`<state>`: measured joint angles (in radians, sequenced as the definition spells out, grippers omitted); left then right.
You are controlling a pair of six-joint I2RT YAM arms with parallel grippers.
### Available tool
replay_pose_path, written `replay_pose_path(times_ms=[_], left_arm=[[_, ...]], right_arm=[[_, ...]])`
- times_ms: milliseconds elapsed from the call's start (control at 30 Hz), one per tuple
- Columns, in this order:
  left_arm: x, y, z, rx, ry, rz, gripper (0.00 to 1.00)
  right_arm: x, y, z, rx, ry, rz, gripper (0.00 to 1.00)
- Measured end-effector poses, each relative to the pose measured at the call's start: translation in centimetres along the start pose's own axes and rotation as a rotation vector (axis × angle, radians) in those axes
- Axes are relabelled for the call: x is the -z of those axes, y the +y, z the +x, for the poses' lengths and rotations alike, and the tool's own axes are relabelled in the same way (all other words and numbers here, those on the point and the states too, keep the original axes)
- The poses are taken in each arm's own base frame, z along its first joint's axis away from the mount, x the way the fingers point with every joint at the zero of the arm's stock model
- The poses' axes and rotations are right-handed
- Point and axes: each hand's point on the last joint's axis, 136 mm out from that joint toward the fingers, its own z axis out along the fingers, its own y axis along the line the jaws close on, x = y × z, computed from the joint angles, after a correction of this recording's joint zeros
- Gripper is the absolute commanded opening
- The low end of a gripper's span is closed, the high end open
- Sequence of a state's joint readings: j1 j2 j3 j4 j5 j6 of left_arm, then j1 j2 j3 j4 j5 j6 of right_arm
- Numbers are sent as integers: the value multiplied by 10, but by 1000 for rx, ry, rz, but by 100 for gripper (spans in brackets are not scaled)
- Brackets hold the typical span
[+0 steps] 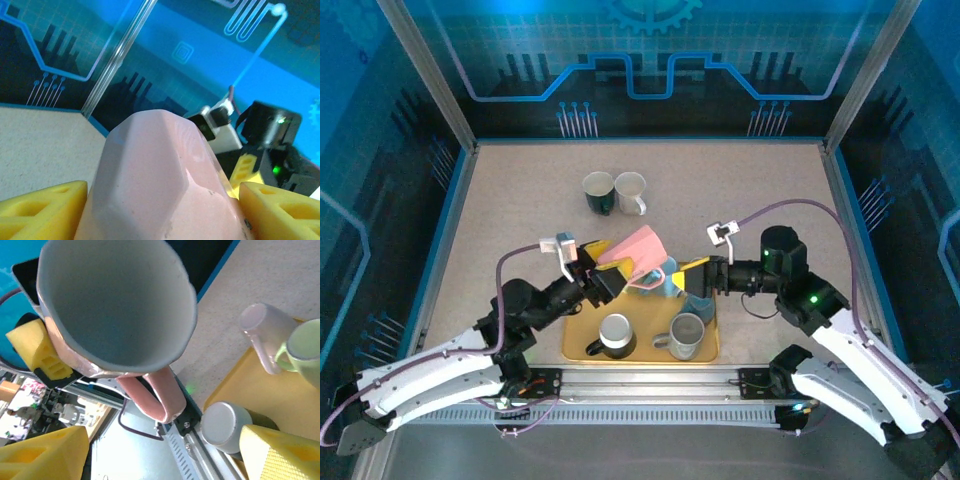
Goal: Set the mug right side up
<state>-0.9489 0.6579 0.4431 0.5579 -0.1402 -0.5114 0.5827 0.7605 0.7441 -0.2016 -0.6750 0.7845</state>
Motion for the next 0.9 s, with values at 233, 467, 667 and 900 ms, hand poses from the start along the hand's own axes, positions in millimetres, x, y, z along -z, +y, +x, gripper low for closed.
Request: replay_pose_path(times_ms=[233,467,667,900], left_arm=[[-7,-2,0,51,-10,27,46],[-14,-3,6,117,-1,49,47],[-16,-5,3,161,-17,70,47],[-15,-6,-5,197,-58,84,48]], right_arm=[[-14,16,-2,28,53,-130,74],[-23,24,-8,46,53,-211,66],[-36,26,-11,40,61,-247,60],[-40,29,-11,47,64,-262,25]])
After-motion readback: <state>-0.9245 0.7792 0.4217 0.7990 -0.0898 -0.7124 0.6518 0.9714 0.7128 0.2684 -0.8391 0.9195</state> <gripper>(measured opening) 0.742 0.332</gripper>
